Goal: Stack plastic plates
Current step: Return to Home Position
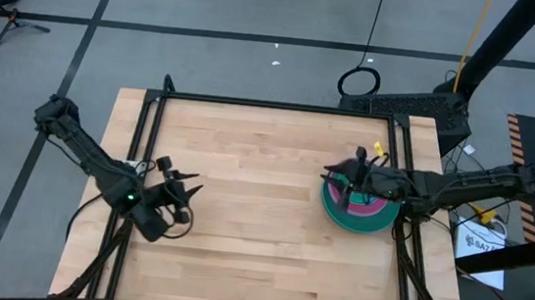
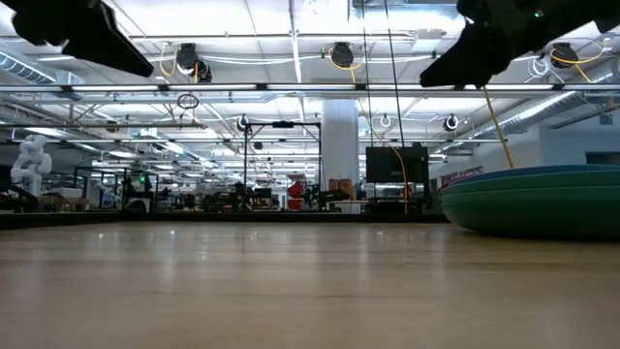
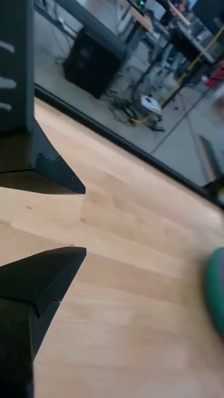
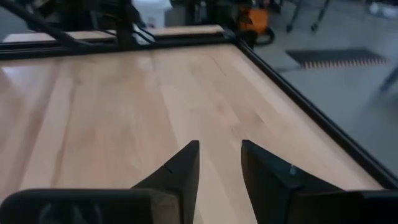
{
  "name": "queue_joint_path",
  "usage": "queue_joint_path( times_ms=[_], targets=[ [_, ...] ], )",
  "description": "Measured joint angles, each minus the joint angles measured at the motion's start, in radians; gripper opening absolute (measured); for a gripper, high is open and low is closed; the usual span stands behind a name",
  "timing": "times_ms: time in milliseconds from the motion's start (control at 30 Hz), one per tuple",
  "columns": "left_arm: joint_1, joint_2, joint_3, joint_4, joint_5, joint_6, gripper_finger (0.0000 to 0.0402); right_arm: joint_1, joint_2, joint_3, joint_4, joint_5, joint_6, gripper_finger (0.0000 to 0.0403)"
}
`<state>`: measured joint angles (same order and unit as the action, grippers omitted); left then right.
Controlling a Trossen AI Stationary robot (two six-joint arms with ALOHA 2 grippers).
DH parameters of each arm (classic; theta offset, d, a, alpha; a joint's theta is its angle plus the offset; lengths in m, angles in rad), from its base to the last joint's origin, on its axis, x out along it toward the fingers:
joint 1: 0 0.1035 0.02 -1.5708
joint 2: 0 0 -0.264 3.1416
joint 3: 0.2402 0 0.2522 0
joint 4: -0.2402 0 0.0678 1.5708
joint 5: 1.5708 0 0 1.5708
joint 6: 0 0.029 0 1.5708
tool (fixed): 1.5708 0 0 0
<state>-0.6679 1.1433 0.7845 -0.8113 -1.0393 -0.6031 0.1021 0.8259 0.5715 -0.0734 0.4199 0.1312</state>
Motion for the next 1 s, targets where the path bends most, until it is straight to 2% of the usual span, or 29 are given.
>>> queue_joint_path(
  times_ms=[200,433,567,700,900,1000],
  targets=[
    [-0.115,-0.134,-0.027,0.001,-0.100,0.008,0.0154,0.043,-0.077,-0.110,0.115,-0.002,-0.087,0.0114],
    [-0.230,-0.291,-0.097,-0.005,-0.216,0.003,0.0154,0.065,-0.227,-0.184,0.115,-0.002,-0.119,0.0114],
    [-0.251,-0.371,-0.137,0.001,-0.290,-0.057,0.0154,0.070,-0.322,-0.233,0.115,-0.002,-0.121,0.0114],
    [-0.231,-0.394,-0.163,-0.004,-0.420,-0.125,0.0154,0.069,-0.401,-0.289,0.122,0.000,-0.121,0.0114],
    [-0.169,-0.393,-0.164,0.022,-0.368,-0.092,0.0154,0.069,-0.483,-0.342,0.175,0.001,-0.129,0.0114],
    [-0.142,-0.380,-0.164,0.126,-0.261,-0.027,0.0154,0.069,-0.505,-0.346,0.175,0.002,-0.141,0.0114]
  ],
)
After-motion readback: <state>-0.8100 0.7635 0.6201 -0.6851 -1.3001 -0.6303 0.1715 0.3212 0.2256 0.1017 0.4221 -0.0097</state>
